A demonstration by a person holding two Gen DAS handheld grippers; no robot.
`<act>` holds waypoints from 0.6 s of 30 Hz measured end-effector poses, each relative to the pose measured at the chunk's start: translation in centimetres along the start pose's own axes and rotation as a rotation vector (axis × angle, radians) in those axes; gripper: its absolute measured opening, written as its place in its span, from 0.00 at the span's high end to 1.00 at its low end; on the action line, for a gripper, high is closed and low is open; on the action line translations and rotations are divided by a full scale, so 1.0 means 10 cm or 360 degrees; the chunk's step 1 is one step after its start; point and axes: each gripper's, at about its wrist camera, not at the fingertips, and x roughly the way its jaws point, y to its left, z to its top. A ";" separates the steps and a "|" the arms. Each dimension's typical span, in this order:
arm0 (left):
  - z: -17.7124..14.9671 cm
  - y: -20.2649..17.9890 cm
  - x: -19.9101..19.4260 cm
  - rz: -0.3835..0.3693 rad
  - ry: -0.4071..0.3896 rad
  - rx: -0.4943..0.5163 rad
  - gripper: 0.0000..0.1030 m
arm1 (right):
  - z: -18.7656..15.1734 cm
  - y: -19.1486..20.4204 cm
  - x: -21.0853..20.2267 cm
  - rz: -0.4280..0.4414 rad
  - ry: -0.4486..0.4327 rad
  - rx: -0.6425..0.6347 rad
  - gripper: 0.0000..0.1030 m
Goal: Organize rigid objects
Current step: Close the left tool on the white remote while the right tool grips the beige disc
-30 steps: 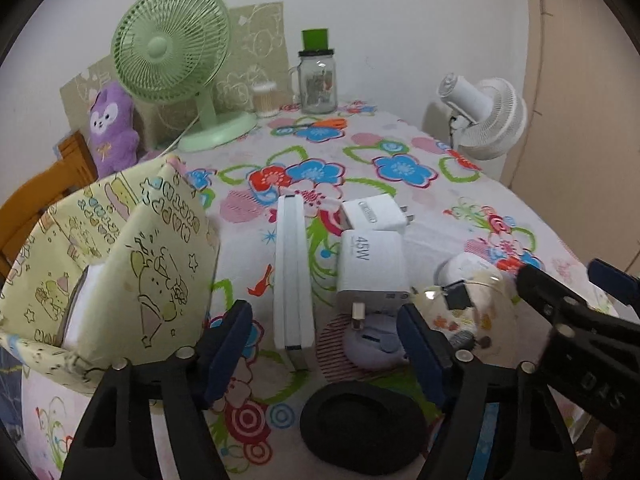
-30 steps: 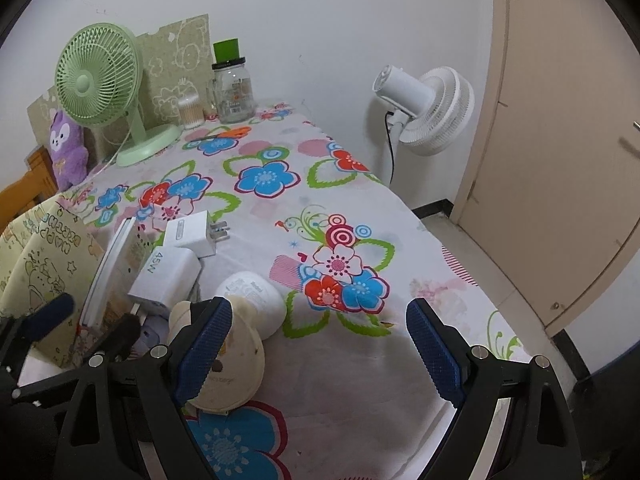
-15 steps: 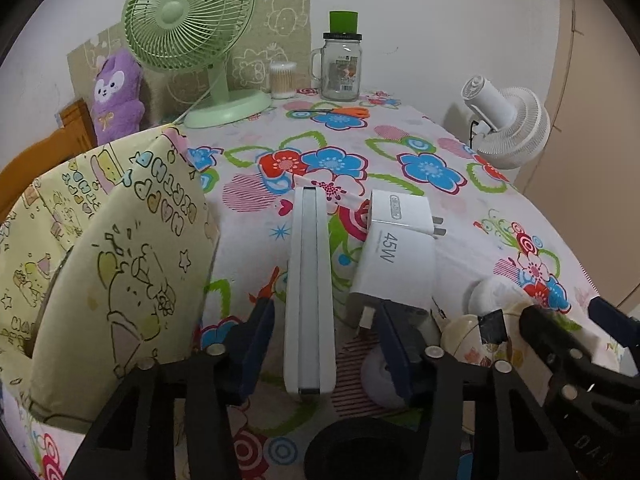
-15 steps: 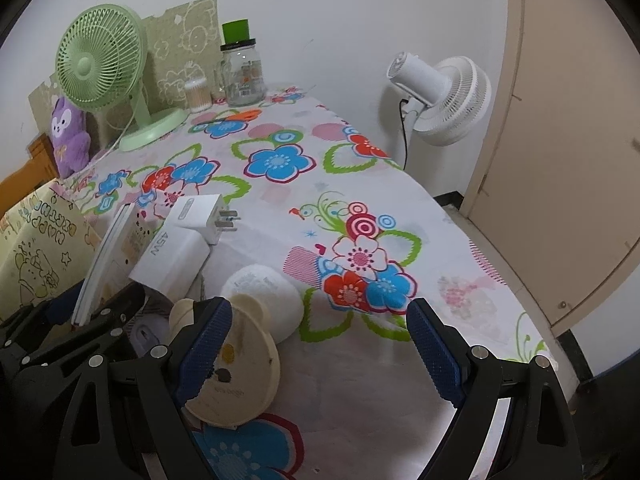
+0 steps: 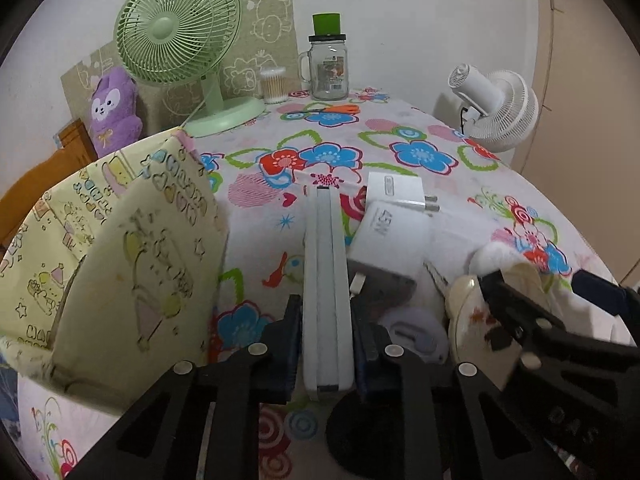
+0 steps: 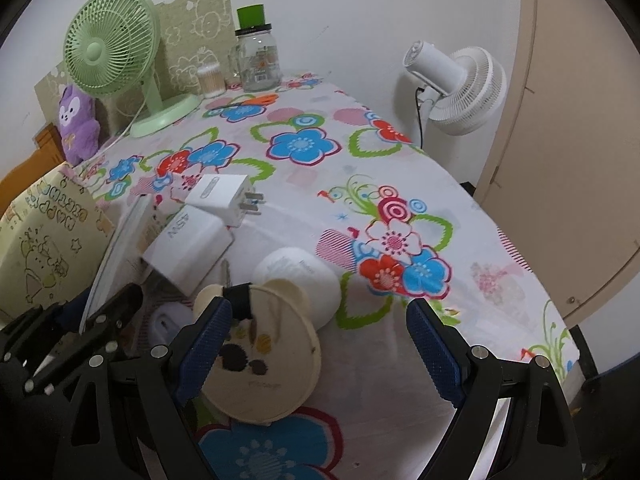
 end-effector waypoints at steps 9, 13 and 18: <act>-0.19 0.06 -0.18 -0.0018 0.0010 0.0049 0.80 | -0.03 0.13 0.02 0.0027 0.0038 -0.0027 0.11; -0.20 0.07 -0.19 -0.0017 0.0020 0.0044 0.78 | -0.06 0.32 0.07 0.0025 0.0066 -0.0096 0.11; -0.16 0.14 -0.08 -0.0064 0.0072 -0.0051 0.65 | -0.06 0.30 0.10 0.0008 0.0068 -0.0065 0.21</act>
